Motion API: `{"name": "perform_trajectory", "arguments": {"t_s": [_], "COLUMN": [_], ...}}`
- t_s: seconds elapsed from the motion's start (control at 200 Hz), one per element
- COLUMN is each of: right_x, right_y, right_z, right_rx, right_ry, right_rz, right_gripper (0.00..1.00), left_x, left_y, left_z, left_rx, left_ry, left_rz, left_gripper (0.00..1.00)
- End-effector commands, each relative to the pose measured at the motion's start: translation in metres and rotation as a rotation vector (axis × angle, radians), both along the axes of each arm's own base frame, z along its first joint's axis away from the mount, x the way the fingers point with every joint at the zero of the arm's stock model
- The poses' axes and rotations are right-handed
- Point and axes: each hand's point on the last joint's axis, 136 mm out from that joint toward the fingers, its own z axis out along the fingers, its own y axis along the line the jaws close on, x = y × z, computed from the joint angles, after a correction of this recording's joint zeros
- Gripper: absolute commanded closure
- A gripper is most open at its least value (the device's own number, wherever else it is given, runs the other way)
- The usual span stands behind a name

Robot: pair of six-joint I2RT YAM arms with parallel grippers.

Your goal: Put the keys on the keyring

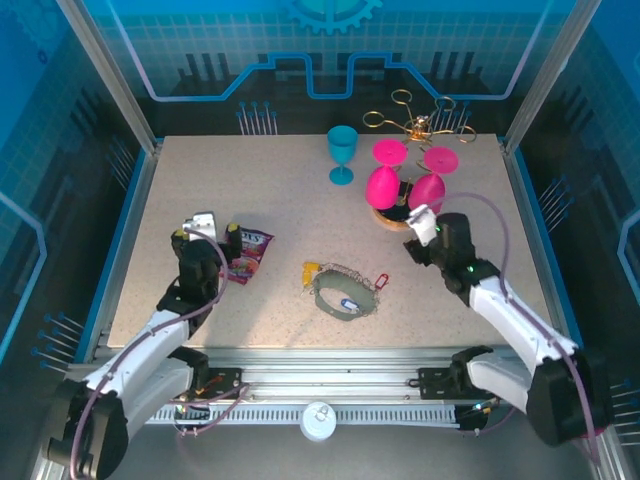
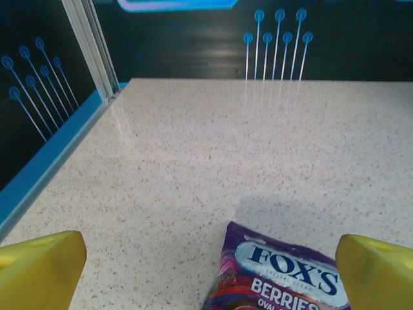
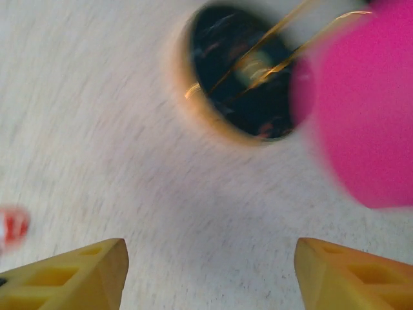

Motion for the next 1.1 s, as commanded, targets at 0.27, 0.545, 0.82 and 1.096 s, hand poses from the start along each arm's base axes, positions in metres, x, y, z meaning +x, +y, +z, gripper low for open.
{"name": "perform_trajectory", "arguments": {"t_s": [0.27,0.545,0.82,1.096], "right_x": [0.04,0.047,0.058,0.063], "right_y": [0.001,-0.007,-0.024,-0.036], "right_z": [-0.029,-0.036,-0.04,-0.042], "right_rx": [0.34,0.377,0.386,0.406], "right_ry": [-0.22,-0.225,-0.193,-0.175], "right_rz": [0.047,0.022,-0.09,-0.152], "right_gripper": [0.29,0.22,0.18,0.14], "left_x": [0.037,0.063,0.071,0.075], "left_y": [-0.009,-0.023,-0.004,-0.003], "left_z": [-0.041,-0.064,-0.072,-0.075], "left_rx": [-0.115,-0.042,-0.066,-0.089], "left_ry": [-0.038,-0.081,0.002,0.026], "left_rz": [-0.167,-0.264,-0.145,-0.146], "left_gripper": [0.01,0.01,0.01,0.01]}}
